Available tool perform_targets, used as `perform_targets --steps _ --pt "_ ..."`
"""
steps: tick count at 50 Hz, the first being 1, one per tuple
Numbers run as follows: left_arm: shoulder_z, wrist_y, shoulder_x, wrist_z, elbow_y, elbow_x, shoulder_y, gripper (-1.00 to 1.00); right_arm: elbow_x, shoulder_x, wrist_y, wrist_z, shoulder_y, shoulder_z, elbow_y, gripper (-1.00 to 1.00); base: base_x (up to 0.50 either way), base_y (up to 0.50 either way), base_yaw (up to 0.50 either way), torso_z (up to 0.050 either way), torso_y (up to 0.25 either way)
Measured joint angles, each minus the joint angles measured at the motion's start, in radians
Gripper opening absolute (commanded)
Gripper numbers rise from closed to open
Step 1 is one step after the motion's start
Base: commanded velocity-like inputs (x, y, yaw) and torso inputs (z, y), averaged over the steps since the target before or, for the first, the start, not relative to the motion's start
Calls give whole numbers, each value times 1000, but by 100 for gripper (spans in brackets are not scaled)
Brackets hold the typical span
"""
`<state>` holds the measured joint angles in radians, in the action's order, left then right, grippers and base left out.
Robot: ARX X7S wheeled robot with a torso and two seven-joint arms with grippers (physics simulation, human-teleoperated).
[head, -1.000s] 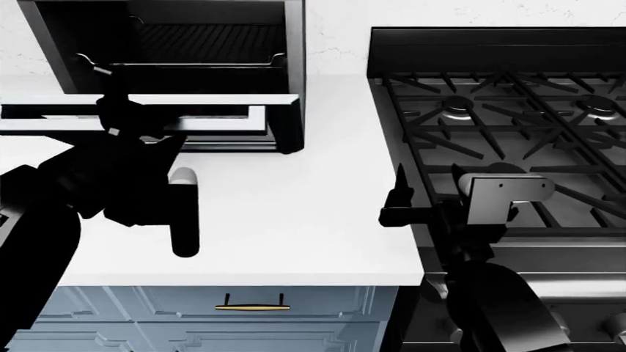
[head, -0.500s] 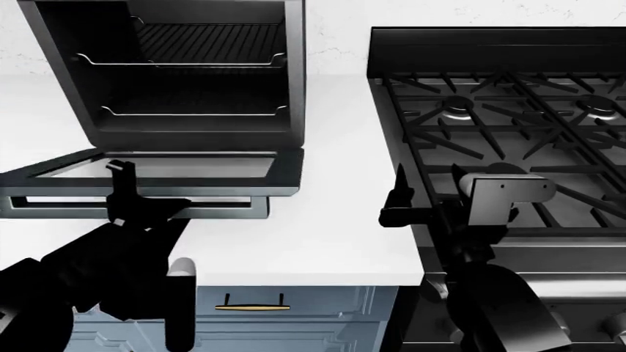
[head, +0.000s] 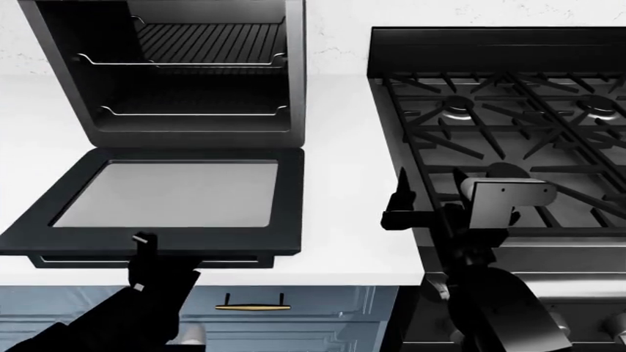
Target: Open the toaster oven door.
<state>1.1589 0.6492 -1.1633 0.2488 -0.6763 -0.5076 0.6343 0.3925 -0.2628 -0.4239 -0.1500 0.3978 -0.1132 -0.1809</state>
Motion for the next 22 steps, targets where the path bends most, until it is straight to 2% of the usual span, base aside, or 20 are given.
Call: perform_targets --steps 8,22 --pt "-11 -30 -1 -75 22 8 -41 -100 2 -8 6 -5 -10 3 6 100 28 -13 -28 0 0" --pt "-18 66 38 -170 0 0 -114 -100 6 -16 11 -13 -19 6 10 100 28 -15 -34 0 0"
